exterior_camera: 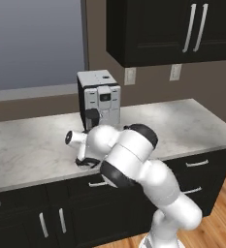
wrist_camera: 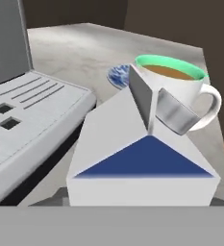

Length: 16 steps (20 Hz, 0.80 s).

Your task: Take a sugar cube from the saucer and place it inside the coffee. Then, grab milk from the fridge and place it next to the coffee on the counter to sweeten the coffee.

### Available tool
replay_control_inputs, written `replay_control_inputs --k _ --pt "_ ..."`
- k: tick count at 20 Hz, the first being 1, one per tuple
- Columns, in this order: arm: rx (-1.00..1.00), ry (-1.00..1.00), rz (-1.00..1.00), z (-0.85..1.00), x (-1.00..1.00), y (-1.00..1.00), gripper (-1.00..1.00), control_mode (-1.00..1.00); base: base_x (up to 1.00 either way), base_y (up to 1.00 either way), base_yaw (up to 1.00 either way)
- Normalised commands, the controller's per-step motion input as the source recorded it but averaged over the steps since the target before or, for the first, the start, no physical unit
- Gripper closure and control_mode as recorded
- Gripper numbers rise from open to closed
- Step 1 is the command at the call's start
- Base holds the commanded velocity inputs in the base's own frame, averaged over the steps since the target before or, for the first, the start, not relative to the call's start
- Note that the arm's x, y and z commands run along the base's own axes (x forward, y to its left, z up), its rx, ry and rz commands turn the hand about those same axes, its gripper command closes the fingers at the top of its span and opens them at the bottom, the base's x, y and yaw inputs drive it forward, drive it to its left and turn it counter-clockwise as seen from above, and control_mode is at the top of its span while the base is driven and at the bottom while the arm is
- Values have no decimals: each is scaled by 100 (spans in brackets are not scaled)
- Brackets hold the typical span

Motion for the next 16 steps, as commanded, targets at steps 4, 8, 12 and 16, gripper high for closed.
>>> replay_control_inputs --k 4,8,12,16 --pt "-2 0 0 -43 13 0 -100 -100 0 0 0" --pt "0 -3 0 -23 -4 0 -100 -100 0 0 0" --pt "0 -10 0 -21 -40 -14 -100 -100 0 0 0" --pt "0 -6 0 0 -32 -9 -100 -100 0 0 0"
